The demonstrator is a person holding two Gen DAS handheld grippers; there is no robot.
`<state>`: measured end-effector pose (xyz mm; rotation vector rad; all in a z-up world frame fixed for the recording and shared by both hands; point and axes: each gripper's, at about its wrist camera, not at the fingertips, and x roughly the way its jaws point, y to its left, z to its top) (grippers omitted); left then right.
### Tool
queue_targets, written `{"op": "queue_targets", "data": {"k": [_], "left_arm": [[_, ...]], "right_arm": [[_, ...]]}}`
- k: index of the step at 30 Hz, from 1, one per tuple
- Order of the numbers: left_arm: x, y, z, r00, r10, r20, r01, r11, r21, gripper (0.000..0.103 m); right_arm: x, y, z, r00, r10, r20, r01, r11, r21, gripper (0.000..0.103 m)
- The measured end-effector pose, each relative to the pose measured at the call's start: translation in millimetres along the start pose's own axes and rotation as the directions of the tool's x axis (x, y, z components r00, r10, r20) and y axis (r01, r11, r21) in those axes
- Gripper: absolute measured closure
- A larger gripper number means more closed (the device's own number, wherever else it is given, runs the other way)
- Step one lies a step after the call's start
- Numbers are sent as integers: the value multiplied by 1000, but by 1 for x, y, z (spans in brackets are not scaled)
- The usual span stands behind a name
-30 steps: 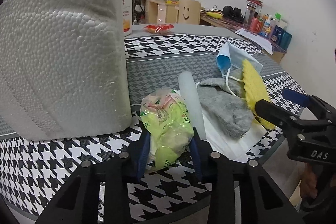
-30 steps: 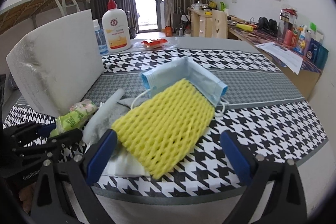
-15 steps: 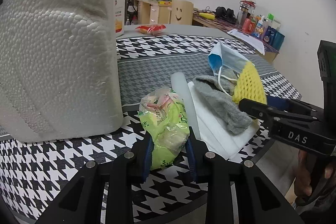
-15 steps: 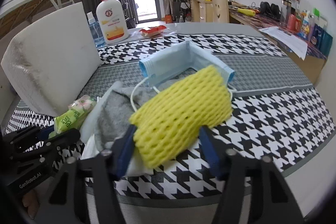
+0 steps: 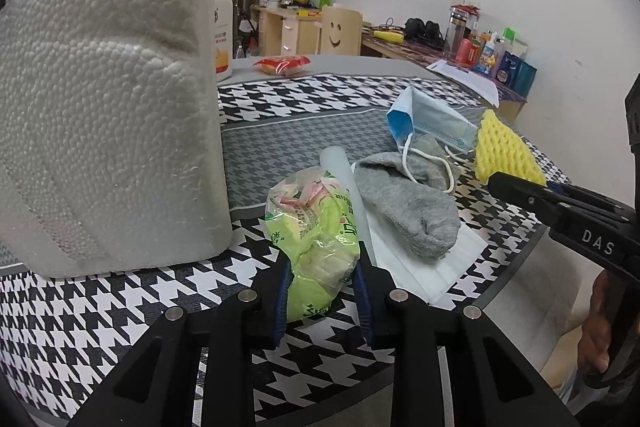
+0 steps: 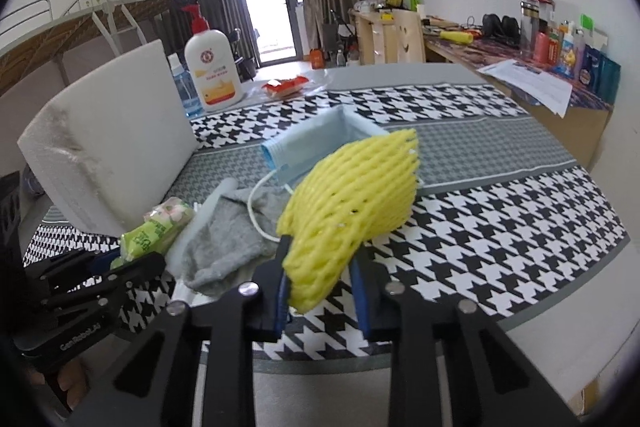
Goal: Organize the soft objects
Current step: 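Carry the snack bag with left tool while right tool carries foam net to box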
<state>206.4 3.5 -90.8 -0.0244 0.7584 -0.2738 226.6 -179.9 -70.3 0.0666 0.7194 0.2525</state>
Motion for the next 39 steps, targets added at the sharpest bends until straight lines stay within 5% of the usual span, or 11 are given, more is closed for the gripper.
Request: {"op": "queue_targets", "data": {"k": [24,39], "left_arm": [[-115,-4,-19,975,56,214,-60,998,12,76],[-190,32,-44,920,236,313,-225,972,-71,76]], "right_arm": [[-74,32,-1,985,56,163,-43,996,-79,72],[-86,81,5,955,216,205,-180,967,-182,72]]}}
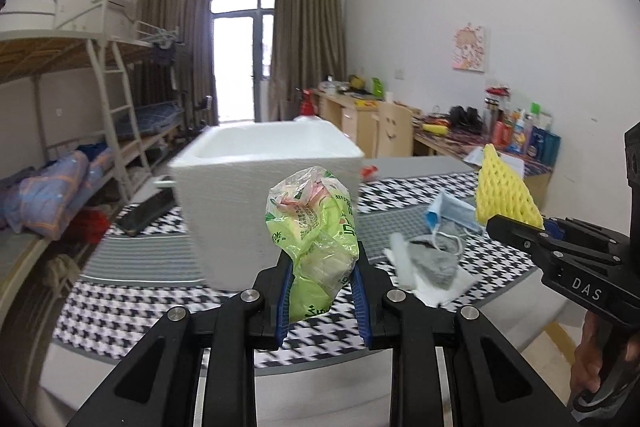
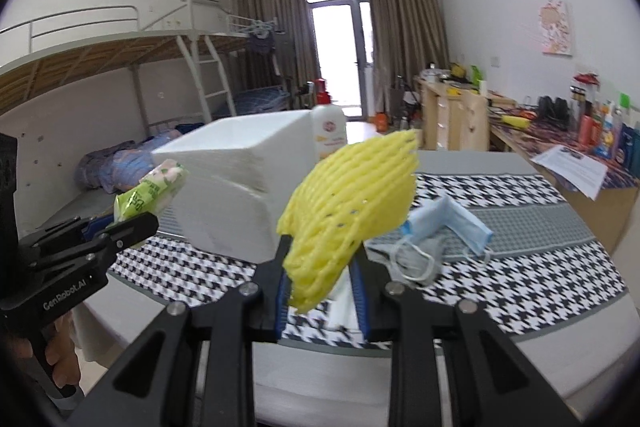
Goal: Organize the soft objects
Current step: 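Carry the snack bag with left tool while right tool carries foam net to box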
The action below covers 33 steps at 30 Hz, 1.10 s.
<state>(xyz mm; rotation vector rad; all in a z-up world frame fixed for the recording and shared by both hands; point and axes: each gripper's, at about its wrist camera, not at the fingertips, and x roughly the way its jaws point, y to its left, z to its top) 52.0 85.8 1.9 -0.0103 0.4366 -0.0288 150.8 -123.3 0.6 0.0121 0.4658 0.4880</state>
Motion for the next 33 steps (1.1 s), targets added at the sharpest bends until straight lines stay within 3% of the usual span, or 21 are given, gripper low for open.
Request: {"op": "queue_targets", "data": {"k": [18,33], "left_arm": [[-30,55,-4,983,182,23,-179,979,-99,75],[-16,54,11,982,183,37,-179,979,-101,75]], "right_arm": [[21,74,10,985,173,-17,-174,976,-129,72],[34,88,19,984,174,-32,-177,972,-154,72]]}}
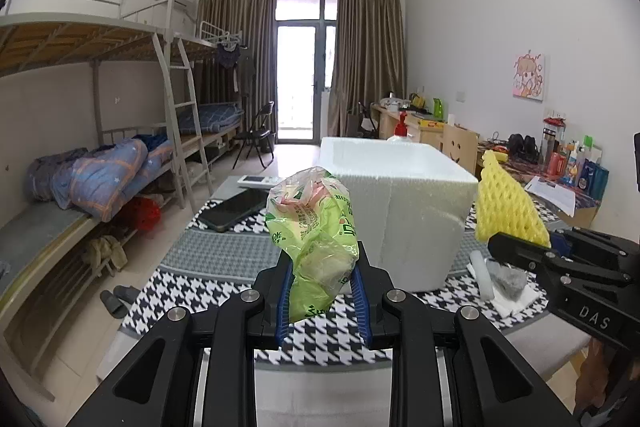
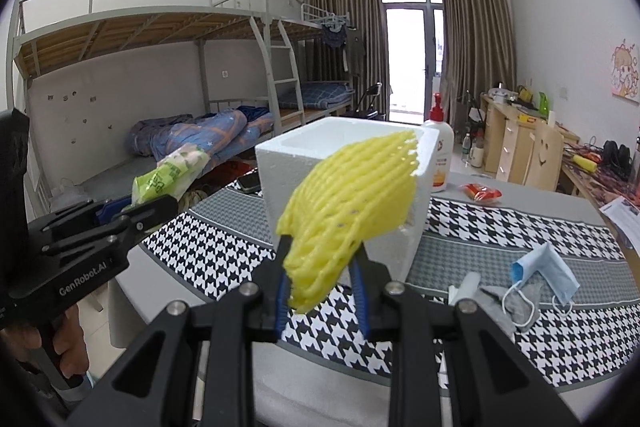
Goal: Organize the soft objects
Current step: 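Carry the snack bag with left tool while right tool carries foam net to box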
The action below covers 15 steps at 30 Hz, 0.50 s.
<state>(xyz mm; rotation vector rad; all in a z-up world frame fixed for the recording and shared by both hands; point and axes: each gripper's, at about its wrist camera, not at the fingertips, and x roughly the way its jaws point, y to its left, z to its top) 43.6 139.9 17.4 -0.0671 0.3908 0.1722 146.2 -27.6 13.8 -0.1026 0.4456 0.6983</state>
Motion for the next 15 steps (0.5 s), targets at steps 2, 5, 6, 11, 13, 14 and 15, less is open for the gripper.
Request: {"op": "queue_targets", "data": {"k": [2,5,6,11,13,14,15], "left_arm": [[1,-1,6,1000,-6,10,6,1000,1,76],[2,-5,19,999,-25,27,25,1000,15,75],[2,-7,23,999,-27,34,27,999,19,75],[7,-10,48,997,-33,68,31,999,26,75],[10,-12,54,997,-36,70,34,999,29,75],[13,-13,58,997,-39,72,37,999,32,75],[14,-14,61,996,-42,74,39,999,35,75]], "right_arm": [[0,1,6,1000,-8,7,8,1000,-10,72],[-2,1,16,1000,-8,26,8,1000,-16,72],[-3,0,19,999,-7,34,8,1000,-18,72],[-8,1,39,996,-16,87,19,999,-33,72],[-7,1,46,995,-13,98,17,999,-41,72],[-7,0,49,995,-16,101,20,999,-41,72],[-6,0,53,994,-18,104,22,999,-39,72]]}}
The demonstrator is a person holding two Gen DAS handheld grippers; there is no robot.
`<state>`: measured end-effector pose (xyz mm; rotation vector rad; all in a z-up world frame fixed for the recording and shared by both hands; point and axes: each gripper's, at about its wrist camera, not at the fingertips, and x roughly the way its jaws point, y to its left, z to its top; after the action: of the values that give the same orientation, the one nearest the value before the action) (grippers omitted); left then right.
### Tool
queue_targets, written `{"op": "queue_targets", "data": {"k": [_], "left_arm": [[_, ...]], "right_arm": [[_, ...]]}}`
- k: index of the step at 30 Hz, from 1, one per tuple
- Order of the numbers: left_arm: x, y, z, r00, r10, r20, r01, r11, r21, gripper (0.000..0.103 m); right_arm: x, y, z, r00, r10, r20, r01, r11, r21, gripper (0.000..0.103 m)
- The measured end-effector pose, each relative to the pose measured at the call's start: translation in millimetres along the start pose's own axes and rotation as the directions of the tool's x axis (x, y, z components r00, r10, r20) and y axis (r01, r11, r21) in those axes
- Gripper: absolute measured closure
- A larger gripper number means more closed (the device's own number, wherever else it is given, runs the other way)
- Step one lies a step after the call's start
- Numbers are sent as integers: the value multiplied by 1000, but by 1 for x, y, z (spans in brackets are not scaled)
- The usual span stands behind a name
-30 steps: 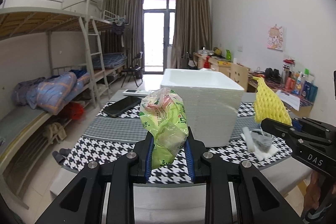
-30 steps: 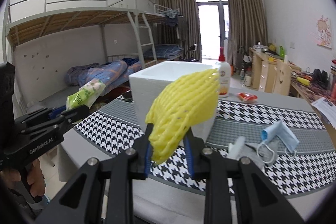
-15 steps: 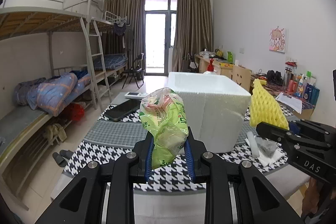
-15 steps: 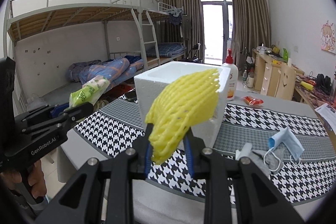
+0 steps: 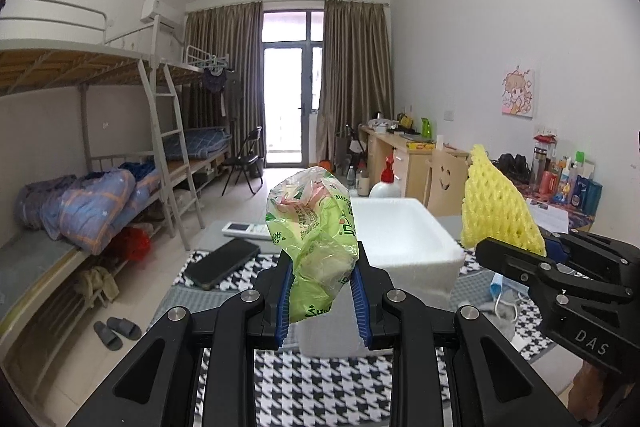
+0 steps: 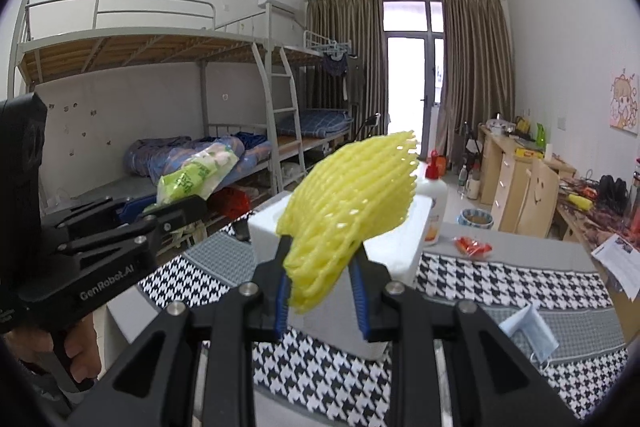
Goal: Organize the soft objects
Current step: 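Carry the snack bag with left tool while right tool carries foam net to box, then lower the yellow foam net into the white foam box and open the right tool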
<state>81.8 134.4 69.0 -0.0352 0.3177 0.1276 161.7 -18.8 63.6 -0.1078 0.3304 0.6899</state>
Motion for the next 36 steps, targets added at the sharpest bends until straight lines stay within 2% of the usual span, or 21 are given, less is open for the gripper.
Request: {"op": "queue_targets", "data": {"k": [13,36], "left_arm": [[33,-7,26,1000,-25,-12,25,999,22,75],[107,-2,34,993,-47,-106,49,999,16,75]], "right_arm": [[21,-13,15,1000,-21,-8,21,1000,13,72],[86,-22,31,990,-14,-138,23,998,60,72]]}}
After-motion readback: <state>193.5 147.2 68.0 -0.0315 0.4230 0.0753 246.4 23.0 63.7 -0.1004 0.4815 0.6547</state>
